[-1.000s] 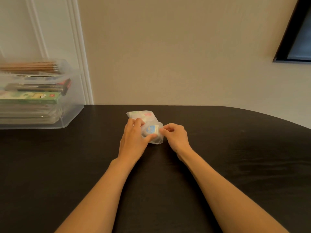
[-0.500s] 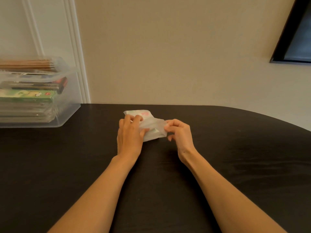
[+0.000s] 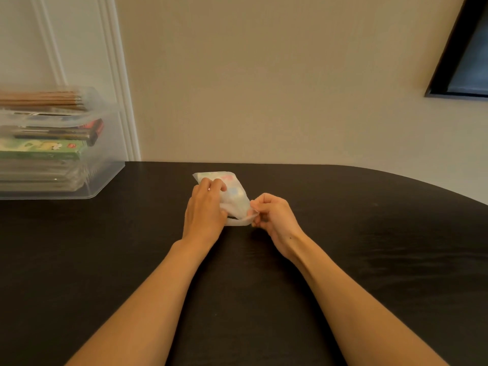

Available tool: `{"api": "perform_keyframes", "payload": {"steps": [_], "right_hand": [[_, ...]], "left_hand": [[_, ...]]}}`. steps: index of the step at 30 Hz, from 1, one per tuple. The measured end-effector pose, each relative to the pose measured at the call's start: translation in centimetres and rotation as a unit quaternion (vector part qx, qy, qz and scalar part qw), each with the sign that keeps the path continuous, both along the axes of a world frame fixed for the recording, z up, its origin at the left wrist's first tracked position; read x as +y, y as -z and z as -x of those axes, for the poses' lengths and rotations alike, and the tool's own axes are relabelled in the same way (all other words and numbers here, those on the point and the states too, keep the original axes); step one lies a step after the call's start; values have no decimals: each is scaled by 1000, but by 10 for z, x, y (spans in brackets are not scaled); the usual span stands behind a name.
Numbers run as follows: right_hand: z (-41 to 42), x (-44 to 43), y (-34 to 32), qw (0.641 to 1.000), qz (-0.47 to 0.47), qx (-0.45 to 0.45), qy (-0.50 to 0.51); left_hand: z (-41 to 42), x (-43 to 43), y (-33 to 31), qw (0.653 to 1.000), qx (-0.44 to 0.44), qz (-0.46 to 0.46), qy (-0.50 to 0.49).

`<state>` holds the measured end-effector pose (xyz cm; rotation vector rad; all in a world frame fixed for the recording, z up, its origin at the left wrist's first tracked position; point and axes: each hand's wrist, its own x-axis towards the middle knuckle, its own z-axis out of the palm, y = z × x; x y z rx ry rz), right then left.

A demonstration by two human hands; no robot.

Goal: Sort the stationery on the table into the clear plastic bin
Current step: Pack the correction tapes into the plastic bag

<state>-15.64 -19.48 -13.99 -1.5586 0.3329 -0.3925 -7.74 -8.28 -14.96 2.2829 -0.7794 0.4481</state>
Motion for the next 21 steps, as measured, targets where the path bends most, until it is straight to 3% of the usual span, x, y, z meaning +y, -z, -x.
{"api": "perform_keyframes", "payload": {"steps": [4, 16, 21], "right_hand": [[-1, 4, 0, 998, 25, 20, -44], [-7, 6, 4, 997, 73, 23, -28], [-8, 6, 6, 985, 151, 3, 79]], "left_hand": [[0, 0, 0, 999, -40, -7, -26], [-8, -5, 4, 998, -7, -15, -53], [-9, 0, 3, 999, 26, 13, -30]]}}
